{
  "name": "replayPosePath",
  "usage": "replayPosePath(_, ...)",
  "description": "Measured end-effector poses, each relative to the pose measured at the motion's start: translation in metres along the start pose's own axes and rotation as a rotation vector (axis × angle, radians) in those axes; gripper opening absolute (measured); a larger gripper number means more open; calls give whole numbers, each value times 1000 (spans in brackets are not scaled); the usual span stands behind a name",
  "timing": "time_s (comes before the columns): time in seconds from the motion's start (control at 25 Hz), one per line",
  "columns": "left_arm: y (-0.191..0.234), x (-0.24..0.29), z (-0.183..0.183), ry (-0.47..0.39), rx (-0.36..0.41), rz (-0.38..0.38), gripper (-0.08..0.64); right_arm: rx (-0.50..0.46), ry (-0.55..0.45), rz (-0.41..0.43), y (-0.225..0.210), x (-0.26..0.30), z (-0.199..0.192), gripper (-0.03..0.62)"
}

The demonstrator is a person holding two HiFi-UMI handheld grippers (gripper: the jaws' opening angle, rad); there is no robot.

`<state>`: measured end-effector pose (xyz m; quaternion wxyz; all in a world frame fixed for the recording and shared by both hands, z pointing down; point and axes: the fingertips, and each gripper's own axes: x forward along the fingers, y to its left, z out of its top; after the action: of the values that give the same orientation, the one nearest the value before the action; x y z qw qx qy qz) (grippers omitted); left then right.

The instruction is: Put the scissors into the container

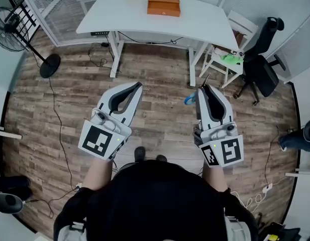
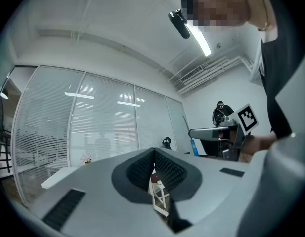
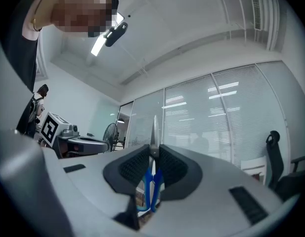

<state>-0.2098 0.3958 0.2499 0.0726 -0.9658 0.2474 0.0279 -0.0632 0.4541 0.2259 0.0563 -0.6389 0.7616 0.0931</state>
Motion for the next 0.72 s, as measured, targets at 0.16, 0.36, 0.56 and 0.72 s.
replayPosePath(0.16,6,-1,-4,3,-5,-4,12,27,-5,0,3,4,-2,67)
replayPosePath(0.36,17,-4,-6,2,-5,-16,12,24,6,-14,10,12,-7,69)
replayPosePath(0.56,28,-7,-8,-3,-6,-37,12,30,-6,-40,16,18,-6,69)
replayPosePath(0.72,37,-12,-13,-4,-3,-53,12,24,-11,-65,24,20,-10,69)
